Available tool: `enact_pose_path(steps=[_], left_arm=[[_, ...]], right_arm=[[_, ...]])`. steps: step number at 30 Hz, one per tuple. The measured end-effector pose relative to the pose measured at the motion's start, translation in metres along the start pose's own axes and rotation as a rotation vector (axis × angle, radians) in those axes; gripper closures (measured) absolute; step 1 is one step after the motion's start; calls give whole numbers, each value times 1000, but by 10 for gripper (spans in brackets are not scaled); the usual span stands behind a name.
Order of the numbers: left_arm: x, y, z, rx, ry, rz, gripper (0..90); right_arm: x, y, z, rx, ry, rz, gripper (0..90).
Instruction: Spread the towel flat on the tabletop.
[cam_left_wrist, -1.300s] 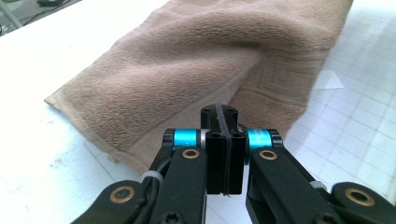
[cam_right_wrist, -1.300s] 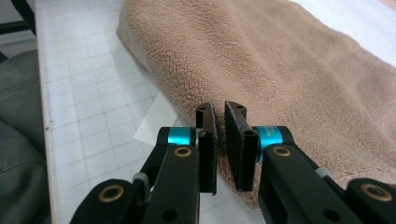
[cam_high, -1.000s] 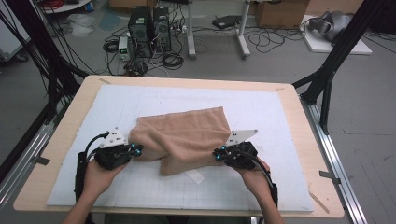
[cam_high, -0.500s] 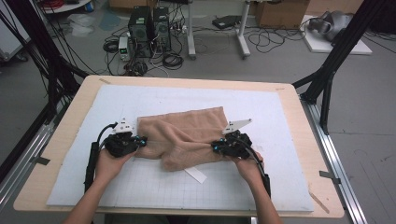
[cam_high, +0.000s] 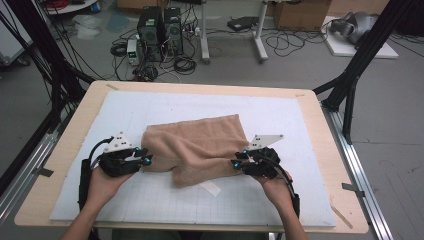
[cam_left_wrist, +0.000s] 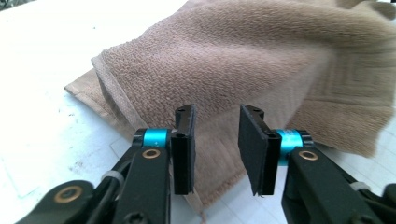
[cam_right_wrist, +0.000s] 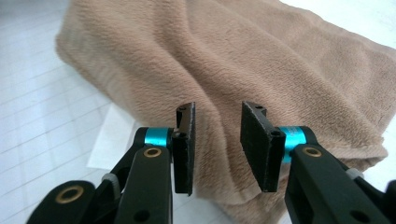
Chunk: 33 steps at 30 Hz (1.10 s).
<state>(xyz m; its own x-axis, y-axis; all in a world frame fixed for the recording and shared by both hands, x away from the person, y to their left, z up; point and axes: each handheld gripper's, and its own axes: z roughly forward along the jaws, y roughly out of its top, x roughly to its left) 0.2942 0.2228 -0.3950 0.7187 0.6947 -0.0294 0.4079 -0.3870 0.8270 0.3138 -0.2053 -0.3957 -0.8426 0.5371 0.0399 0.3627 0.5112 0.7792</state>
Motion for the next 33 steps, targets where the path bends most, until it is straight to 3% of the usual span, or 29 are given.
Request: enact_pose_path(steps=[5, 10, 14, 18, 24, 33], left_arm=[[-7, -4, 12, 39, -27, 32, 546], [-7, -3, 38, 100, -2, 39, 521], [-8, -2, 53, 119, 58, 62, 562], [-8, -1, 59, 113, 94, 67, 669], [-14, 0, 45, 106, 97, 102, 800], [-19, 0, -3, 12, 65, 83, 855]], right_arm=[[11, -5, 5, 23, 12, -29, 624], [15, -12, 23, 68, 10, -43, 610], [10, -15, 38, 76, 11, -31, 619], [8, -11, 45, 79, -6, -46, 699], [14, -8, 36, 82, -9, -84, 792], [22, 0, -2, 26, -13, -111, 810]])
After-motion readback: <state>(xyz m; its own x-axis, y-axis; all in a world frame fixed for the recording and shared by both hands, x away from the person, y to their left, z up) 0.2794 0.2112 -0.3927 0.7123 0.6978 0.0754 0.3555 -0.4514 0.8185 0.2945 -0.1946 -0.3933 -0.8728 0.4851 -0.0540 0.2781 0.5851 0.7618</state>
